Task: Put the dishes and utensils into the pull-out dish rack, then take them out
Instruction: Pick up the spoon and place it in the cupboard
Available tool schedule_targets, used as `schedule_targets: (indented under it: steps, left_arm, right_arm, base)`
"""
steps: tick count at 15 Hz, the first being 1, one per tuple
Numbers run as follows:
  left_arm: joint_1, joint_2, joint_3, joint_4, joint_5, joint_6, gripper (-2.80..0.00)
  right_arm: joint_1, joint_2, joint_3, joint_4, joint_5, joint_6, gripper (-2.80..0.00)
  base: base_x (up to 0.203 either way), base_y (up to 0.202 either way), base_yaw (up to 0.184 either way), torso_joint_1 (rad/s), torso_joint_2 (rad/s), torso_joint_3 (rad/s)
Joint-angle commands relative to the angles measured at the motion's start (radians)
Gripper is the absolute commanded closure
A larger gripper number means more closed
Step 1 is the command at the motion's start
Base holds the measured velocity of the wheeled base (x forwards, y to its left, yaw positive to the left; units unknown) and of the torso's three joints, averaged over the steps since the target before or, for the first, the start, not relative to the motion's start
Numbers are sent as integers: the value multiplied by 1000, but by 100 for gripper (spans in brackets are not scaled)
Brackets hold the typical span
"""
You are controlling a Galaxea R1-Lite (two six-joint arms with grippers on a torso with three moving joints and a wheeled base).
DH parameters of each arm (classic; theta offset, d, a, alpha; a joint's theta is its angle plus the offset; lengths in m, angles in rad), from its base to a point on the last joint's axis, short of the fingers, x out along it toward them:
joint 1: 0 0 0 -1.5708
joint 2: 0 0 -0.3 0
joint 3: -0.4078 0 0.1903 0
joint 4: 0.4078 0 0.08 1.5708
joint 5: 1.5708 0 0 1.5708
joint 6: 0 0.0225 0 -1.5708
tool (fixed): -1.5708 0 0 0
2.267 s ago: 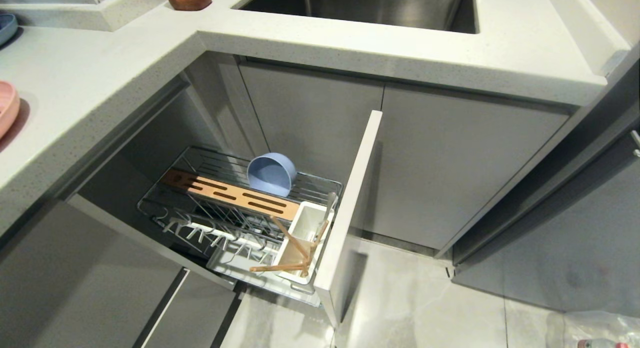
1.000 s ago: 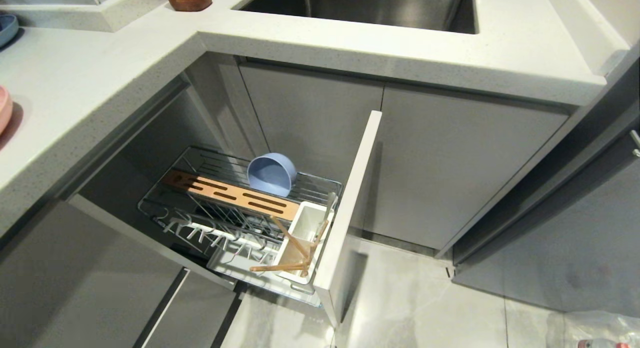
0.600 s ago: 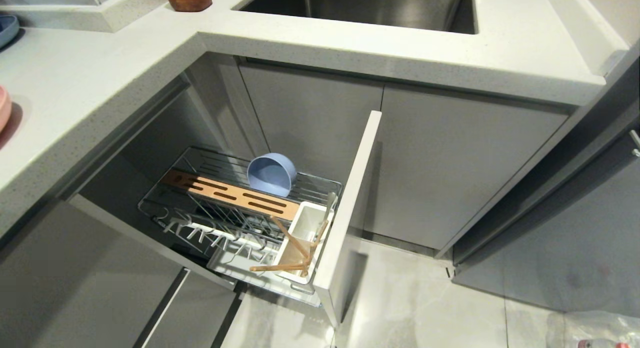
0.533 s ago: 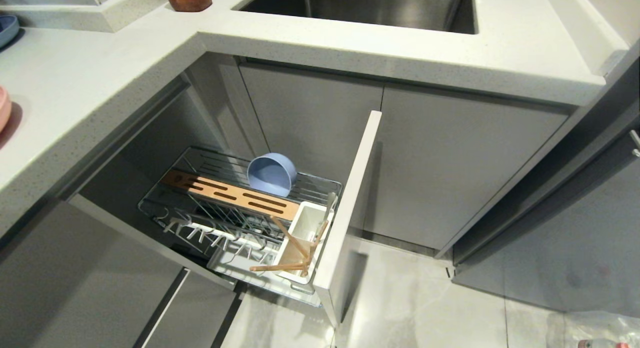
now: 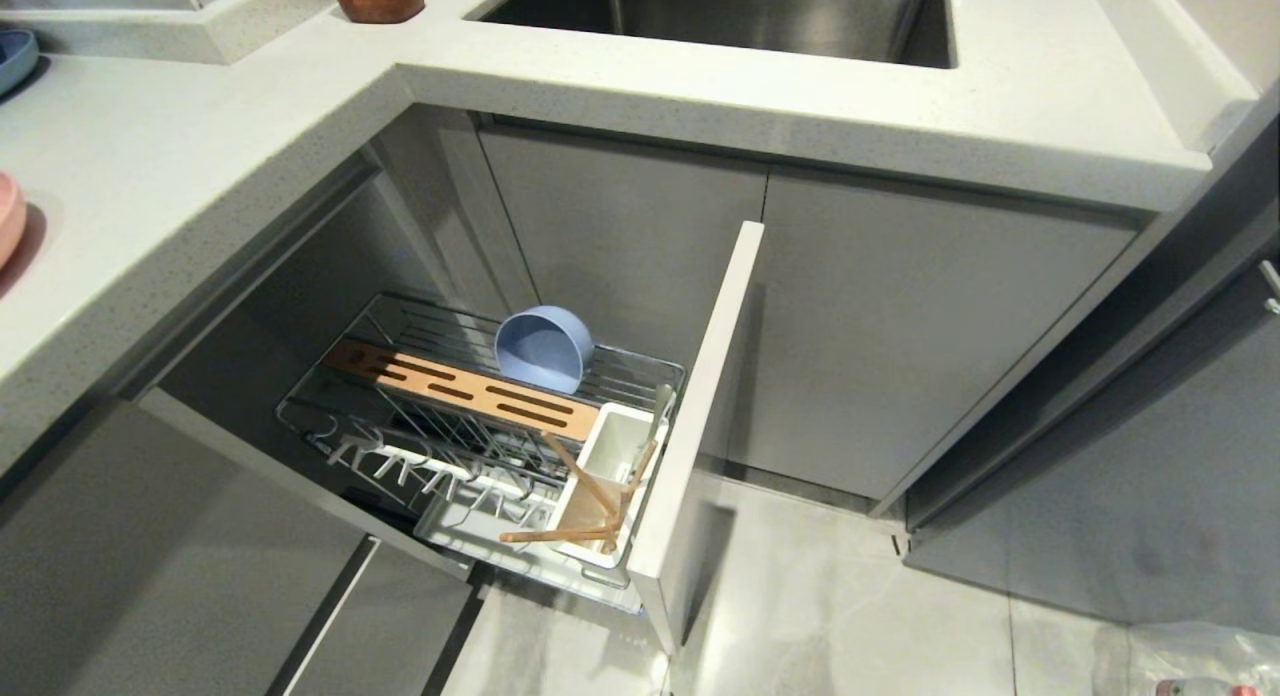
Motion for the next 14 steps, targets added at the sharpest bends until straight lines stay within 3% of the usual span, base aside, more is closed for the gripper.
schedule_targets:
  steps: [1,9,14]
  left_arm:
    - [-1,0,0,3,-4,3,0]
    - [-1,-5,-66,6,-7,-16,0]
    - [-11,-34,-185,0,-5,-172,0]
  right_arm:
    - [0,2,0,0,0,0,0]
    - [0,2,0,0,0,0,0]
    - [0,2,0,0,0,0,0]
  base:
    - [0,0,0,0,0,0]
    - [0,0,0,0,0,0]
    - [0,0,0,0,0,0]
